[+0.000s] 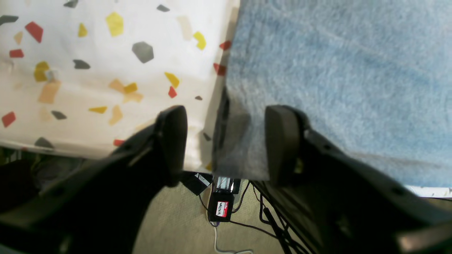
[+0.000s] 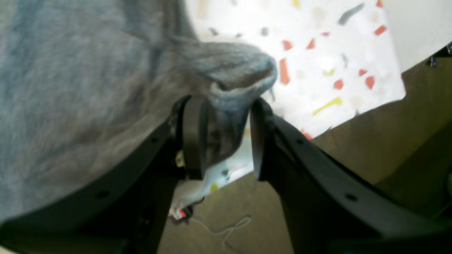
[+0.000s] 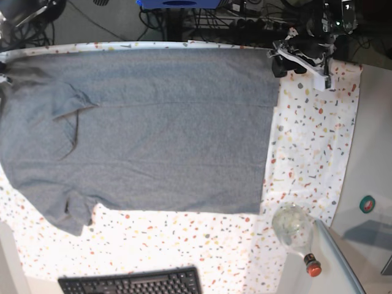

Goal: Layout the t-shirt on the table in an organized manner, then fold the t-shirt properly

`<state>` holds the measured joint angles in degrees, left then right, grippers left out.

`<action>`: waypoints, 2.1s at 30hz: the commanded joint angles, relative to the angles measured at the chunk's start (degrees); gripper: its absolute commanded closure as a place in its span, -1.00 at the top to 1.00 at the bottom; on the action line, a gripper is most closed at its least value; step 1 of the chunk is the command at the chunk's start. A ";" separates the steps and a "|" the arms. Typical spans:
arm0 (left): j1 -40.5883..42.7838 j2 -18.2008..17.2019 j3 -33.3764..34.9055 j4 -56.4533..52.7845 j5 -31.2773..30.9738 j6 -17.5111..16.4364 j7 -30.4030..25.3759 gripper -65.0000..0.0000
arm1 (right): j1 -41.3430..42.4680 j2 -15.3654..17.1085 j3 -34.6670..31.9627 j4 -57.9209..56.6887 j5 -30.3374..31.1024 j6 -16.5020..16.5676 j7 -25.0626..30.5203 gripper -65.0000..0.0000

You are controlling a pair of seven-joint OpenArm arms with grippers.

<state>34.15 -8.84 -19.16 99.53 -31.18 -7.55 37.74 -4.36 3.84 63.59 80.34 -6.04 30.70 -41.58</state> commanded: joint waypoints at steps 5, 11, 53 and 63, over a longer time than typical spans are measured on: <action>0.62 -0.61 -5.50 4.08 -0.43 0.04 -1.12 0.05 | 0.10 1.22 0.28 1.20 -0.24 -0.50 -2.68 -0.39; 0.88 0.53 -5.68 10.14 -0.60 -0.14 -0.86 -1.00 | 0.98 1.22 2.82 1.20 -0.24 -1.64 -2.51 -0.39; -10.81 -0.35 8.04 -8.49 12.15 -0.23 -7.45 -1.00 | 30.07 21.09 -13.44 -57.79 0.55 -15.62 36.35 0.10; -9.14 -0.26 0.65 -6.82 12.06 -0.32 -7.45 -1.00 | 28.05 21.00 -13.44 -59.63 0.55 -18.35 37.58 0.10</action>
<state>24.95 -8.67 -18.00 91.96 -18.90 -7.86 31.48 22.52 23.64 50.24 19.88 -5.76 12.60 -4.23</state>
